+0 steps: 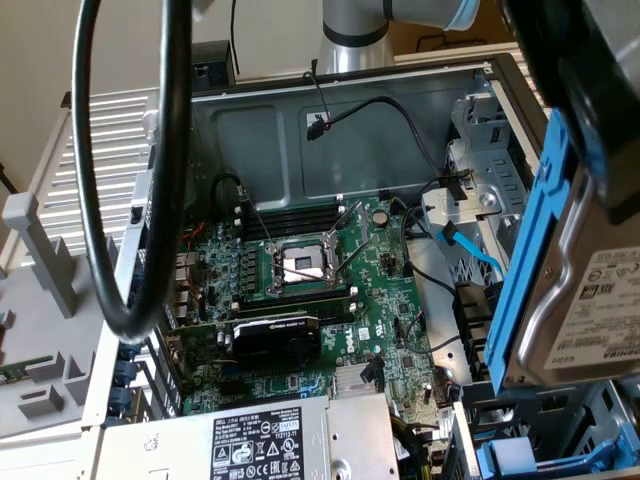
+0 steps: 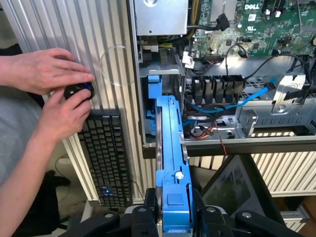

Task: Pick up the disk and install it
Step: 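Insert the disk into the insertion slot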

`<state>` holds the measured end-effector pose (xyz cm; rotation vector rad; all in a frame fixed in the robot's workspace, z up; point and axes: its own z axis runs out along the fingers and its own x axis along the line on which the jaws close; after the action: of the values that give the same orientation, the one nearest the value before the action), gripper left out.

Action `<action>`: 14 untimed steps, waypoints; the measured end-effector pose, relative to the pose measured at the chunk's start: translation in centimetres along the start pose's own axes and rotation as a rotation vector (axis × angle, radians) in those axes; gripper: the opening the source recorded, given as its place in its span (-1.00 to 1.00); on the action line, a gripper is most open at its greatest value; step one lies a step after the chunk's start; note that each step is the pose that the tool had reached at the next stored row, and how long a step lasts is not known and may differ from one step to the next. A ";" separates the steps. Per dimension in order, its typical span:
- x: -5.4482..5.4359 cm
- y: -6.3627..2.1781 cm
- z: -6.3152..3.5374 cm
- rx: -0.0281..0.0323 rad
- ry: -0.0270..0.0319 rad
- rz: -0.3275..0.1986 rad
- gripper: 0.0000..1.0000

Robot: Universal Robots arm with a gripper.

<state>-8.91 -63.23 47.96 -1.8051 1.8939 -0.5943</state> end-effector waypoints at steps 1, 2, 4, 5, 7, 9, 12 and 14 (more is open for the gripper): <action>0.0 0.03 0.17 0.0000 0.0008 0.001 -0.26; 0.0 0.05 0.39 0.0001 0.0016 0.002 -0.26; 0.1 0.12 0.80 0.0003 0.0030 0.004 -0.26; 0.1 0.19 0.99 0.0002 0.0039 0.005 -0.26; 0.2 0.38 1.27 0.0003 0.0055 0.007 -0.26; 0.2 0.61 1.60 0.0005 0.0066 0.009 -0.26; 0.2 0.92 2.03 0.0005 0.0089 0.012 -0.26; 0.2 1.13 2.32 0.0006 0.0097 0.013 -0.26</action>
<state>-8.44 -63.37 45.42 -1.7909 1.9105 -0.6000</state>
